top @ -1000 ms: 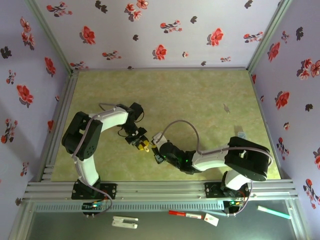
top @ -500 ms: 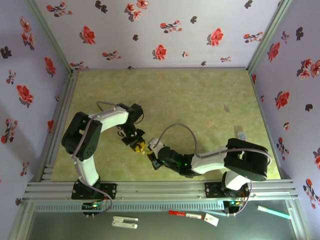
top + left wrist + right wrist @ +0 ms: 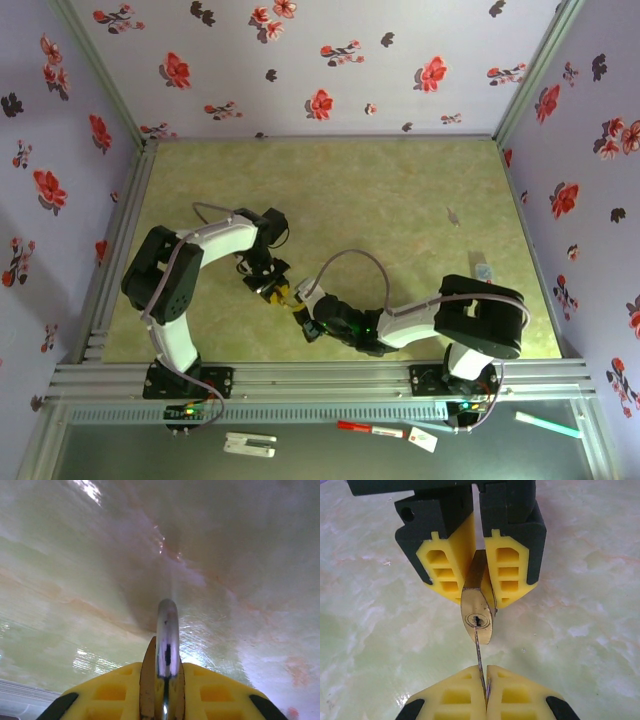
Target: Unlock with the key
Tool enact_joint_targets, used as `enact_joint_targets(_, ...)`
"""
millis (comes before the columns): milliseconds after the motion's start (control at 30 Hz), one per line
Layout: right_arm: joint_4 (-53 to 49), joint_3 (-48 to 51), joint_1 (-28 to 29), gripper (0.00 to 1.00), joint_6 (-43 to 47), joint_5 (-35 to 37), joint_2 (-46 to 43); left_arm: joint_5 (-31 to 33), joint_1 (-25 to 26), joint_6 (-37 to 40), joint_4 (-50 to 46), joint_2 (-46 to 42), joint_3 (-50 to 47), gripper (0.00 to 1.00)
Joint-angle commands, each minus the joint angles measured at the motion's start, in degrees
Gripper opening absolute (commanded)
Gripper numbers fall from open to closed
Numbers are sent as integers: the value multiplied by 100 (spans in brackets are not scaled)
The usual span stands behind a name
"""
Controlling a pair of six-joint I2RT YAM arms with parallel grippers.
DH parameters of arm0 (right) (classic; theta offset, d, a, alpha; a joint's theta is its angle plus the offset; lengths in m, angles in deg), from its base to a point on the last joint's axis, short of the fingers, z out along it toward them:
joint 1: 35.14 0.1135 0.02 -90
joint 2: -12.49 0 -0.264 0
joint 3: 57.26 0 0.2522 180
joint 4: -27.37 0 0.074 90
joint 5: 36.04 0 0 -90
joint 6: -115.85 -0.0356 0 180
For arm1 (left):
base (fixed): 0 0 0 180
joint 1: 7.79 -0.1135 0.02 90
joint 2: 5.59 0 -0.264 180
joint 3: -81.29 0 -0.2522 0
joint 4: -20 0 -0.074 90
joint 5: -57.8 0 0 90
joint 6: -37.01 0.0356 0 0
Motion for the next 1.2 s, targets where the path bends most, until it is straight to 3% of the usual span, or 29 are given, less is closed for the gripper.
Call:
enact_joint_targets(0,247,12,37,0,-143,-22,116,237,46,-161,-18,-59,-134,0)
enact_joint_targets(1167,142,-370,42,0,-25,261,307,137,109,-89,105,131,20,0)
